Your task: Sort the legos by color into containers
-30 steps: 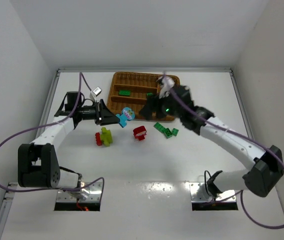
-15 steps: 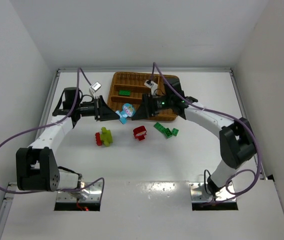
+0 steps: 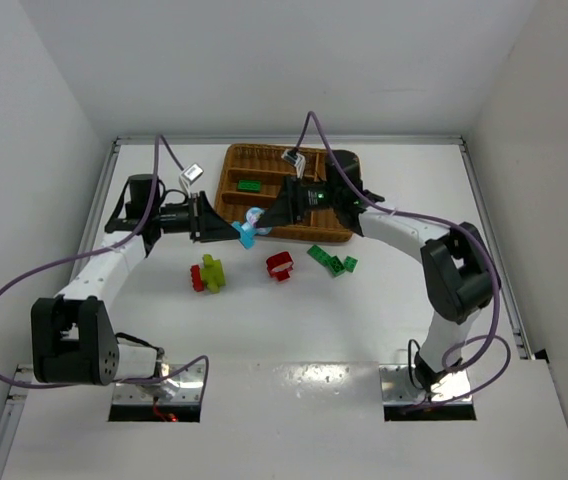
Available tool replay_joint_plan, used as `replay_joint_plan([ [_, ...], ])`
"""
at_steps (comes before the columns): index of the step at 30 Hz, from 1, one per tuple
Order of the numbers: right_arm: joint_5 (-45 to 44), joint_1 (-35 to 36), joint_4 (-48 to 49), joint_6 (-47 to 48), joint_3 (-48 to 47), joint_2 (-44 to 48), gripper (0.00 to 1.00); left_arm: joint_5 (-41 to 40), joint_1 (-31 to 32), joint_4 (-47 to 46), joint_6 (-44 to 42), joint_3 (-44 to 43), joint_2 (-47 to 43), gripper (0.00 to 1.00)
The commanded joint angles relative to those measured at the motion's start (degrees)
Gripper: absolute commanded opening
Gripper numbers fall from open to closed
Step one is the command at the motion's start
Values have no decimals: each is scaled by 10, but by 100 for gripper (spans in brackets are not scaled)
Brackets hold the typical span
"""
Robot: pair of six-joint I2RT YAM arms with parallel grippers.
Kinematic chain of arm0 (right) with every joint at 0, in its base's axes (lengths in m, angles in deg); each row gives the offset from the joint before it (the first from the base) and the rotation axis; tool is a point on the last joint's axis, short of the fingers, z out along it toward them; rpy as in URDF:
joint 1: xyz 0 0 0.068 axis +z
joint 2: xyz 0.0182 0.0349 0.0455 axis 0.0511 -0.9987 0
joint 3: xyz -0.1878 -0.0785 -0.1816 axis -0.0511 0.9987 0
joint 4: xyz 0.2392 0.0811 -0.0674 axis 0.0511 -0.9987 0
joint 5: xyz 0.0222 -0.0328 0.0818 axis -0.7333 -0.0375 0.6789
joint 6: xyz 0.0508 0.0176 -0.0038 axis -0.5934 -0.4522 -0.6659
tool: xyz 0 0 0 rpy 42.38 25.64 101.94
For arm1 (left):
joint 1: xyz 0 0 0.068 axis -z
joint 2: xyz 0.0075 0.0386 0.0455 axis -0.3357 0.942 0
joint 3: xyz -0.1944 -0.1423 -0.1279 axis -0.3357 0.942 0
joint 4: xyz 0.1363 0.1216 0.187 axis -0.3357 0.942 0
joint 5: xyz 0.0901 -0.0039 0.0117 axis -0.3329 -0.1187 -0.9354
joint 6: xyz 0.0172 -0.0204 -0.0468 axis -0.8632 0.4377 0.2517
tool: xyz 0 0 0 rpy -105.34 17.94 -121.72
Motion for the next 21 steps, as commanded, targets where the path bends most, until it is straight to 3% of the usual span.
replay_joint_plan([
  [1,13,1,68,-26,-34,-13,60,19,4,-22,-14,-4,-23,0],
  [6,13,6,103,-43,-33,-20,42,19,4,-22,-14,-4,-23,0],
  [7,7,6,103,-50,-32,-20,30,19,4,-22,-14,-4,-23,0],
  [8,0,6,103,-50,-26,-20,26,19,4,-22,-14,-4,-23,0],
  [11,-49,-6,53,-15,-15,3,18,14,4,-22,-14,-4,-23,0],
  [12,-72,-6,-7,5,-15,19,16,14,-3,-22,-14,-4,-23,0],
  [16,-175,-17,-101,65,-4,58,16,-2,-15,-22,-7,17,-23,0],
  [21,-237,-17,-156,100,-27,72,16,-29,-20,-34,16,1,-11,0],
])
